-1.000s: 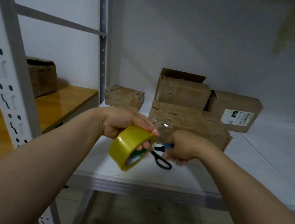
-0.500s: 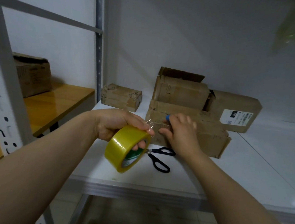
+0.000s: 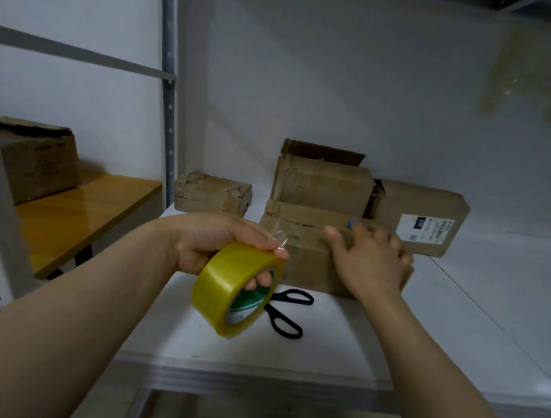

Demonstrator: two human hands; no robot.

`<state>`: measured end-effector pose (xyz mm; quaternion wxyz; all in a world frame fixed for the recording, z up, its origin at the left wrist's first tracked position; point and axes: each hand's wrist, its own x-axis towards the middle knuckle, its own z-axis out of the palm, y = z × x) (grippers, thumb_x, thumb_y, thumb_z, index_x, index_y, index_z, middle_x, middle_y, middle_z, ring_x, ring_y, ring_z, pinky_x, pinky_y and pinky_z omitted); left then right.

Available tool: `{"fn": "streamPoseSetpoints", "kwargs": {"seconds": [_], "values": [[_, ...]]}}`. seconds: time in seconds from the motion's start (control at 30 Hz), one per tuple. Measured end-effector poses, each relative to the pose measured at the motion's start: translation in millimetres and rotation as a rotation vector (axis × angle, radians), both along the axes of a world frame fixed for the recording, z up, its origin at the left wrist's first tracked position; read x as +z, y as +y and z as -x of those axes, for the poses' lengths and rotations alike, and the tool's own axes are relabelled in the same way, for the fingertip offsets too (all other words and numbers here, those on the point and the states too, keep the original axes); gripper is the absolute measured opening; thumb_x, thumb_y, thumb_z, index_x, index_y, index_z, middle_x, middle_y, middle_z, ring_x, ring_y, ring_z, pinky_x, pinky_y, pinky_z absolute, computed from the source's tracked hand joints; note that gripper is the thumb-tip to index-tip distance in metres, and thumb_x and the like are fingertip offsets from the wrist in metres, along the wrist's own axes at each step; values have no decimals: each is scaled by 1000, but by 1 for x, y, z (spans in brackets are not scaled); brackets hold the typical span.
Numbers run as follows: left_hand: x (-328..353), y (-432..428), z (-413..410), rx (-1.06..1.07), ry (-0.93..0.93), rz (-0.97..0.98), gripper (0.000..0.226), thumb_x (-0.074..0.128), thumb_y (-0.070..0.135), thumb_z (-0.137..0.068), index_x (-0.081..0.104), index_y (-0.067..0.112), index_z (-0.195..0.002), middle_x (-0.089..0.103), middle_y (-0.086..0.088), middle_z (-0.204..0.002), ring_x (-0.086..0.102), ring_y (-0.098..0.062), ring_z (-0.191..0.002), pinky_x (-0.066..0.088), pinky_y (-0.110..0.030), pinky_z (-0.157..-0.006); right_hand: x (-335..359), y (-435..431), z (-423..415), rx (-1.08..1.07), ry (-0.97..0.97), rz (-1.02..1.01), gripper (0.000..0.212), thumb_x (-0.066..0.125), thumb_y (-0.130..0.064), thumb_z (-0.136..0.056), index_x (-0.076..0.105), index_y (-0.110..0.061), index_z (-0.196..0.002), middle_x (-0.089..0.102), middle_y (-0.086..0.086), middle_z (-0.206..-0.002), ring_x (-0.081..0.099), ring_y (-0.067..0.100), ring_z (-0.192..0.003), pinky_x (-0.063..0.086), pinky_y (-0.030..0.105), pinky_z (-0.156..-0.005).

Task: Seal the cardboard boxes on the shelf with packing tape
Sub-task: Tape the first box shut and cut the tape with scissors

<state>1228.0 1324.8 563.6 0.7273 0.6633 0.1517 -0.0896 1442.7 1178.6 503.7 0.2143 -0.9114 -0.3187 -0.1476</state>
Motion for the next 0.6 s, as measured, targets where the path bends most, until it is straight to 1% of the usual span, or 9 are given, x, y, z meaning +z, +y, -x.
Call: {"fn": "streamPoseSetpoints", "kwargs": {"seconds": [0.1,0.17,0.3,0.33,0.4,0.47,0.5,0.57,0.6], "values": [[5,-5,-5,-34,-20,8,26,66,24,-89,70,9,-110,68,-19,-86,67,-23,-70,60,-30,-63,3,-5,-7,-81,101,146,76,14,-78,-92,51,-35,-142,50,12,-147,38,37,-137,26,58,-110],[9,-7,-9,-47,-36,10,23,65,25,-92,71,10,-109,68,-19,-86,66,-23,-69,60,-30,-62,3,1,5,-79,85,189,76,13,-78,-92,56,-34,-136,55,11,-142,39,37,-134,28,55,-105],[14,-9,-19,-81,-77,56,22,59,25,-98,73,11,-108,68,-18,-86,66,-22,-69,59,-28,-64,3,18,35,69,69,209,64,15,-68,-98,56,-34,-133,55,7,-140,38,31,-135,26,50,-100],[14,-12,-21,-76,-92,74,22,58,25,-99,73,11,-107,67,-19,-86,65,-22,-69,59,-28,-64,6,18,34,98,108,157,60,17,-63,-100,57,-32,-132,57,8,-138,40,30,-134,26,49,-99],[13,-16,-27,-10,-132,86,22,57,27,-98,72,12,-105,67,-20,-89,67,-23,-70,60,-30,-65,18,7,27,121,203,-106,55,22,-59,-103,62,-26,-122,64,6,-120,50,29,-125,29,48,-103],[13,-22,-33,88,-162,80,27,56,33,-97,70,12,-107,70,-21,-95,70,-26,-75,62,-34,-70,33,-12,23,205,339,-453,58,27,-62,-103,68,-21,-98,68,-1,-99,61,23,-107,39,47,-103],[13,-25,-39,133,-170,107,30,54,35,-100,68,11,-112,71,-21,-97,72,-27,-79,63,-37,-72,41,-23,27,311,469,-572,63,28,-67,-100,70,-21,-87,71,-2,-93,64,20,-100,43,46,-100],[15,-33,-52,229,-191,171,38,47,36,-104,64,7,-124,72,-22,-103,73,-29,-87,64,-39,-73,48,-38,41,543,706,-575,67,31,-78,-89,72,-26,-78,75,-3,-88,69,16,-93,46,38,-96],[16,-38,-59,264,-197,160,41,47,37,-105,62,8,-130,72,-21,-109,72,-28,-92,63,-40,-74,46,-40,46,623,774,-522,62,36,-80,-83,72,-30,-85,76,-6,-91,70,14,-94,49,35,-95]]}}
